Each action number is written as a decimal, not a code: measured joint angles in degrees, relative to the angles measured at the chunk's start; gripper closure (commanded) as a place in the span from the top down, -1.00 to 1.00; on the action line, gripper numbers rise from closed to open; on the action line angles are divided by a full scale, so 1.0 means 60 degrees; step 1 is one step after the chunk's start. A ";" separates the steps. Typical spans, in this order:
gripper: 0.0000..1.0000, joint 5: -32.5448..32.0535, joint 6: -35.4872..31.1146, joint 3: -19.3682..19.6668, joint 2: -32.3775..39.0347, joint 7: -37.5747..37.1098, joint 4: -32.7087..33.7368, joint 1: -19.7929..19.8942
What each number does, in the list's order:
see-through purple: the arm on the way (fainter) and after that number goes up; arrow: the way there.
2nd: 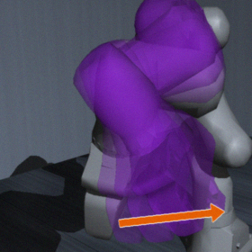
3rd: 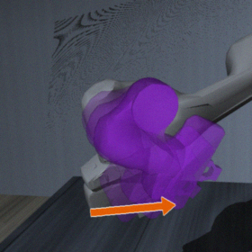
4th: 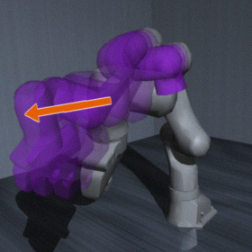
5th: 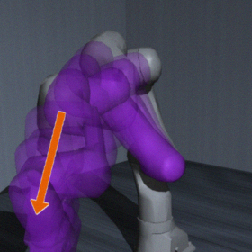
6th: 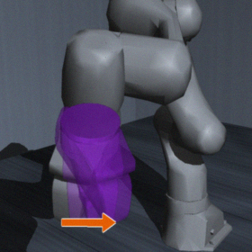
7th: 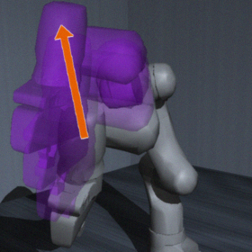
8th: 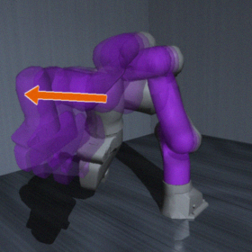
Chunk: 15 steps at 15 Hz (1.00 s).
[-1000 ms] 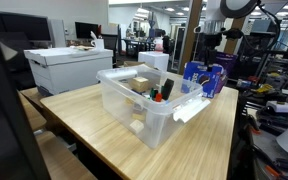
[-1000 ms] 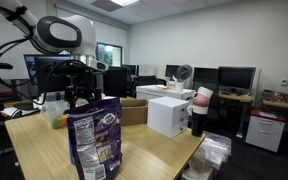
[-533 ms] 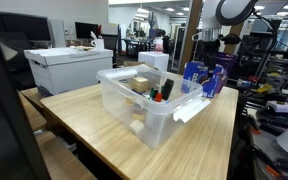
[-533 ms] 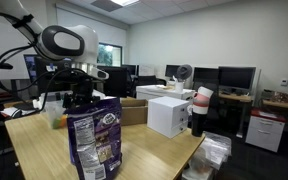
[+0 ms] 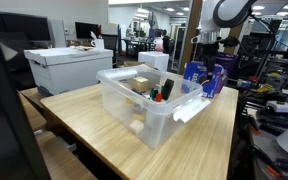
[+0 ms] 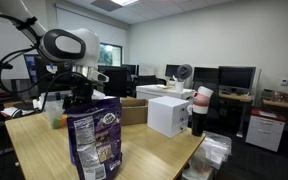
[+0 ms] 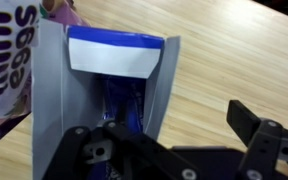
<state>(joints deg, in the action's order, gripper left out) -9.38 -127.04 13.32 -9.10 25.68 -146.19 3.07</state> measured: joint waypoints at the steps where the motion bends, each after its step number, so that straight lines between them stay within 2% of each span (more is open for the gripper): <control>1: 1.00 0.0044 0.0000 0.0000 0.0003 0.0000 0.0003 0.0000; 8: 1.00 0.0211 -0.0023 0.0000 0.0024 -0.0015 0.0029 0.0002; 15: 1.00 0.0215 -0.0493 -0.0010 0.0177 -0.0258 0.0029 0.0086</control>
<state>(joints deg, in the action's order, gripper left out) -8.09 -130.00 13.26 -8.04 24.13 -146.02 3.59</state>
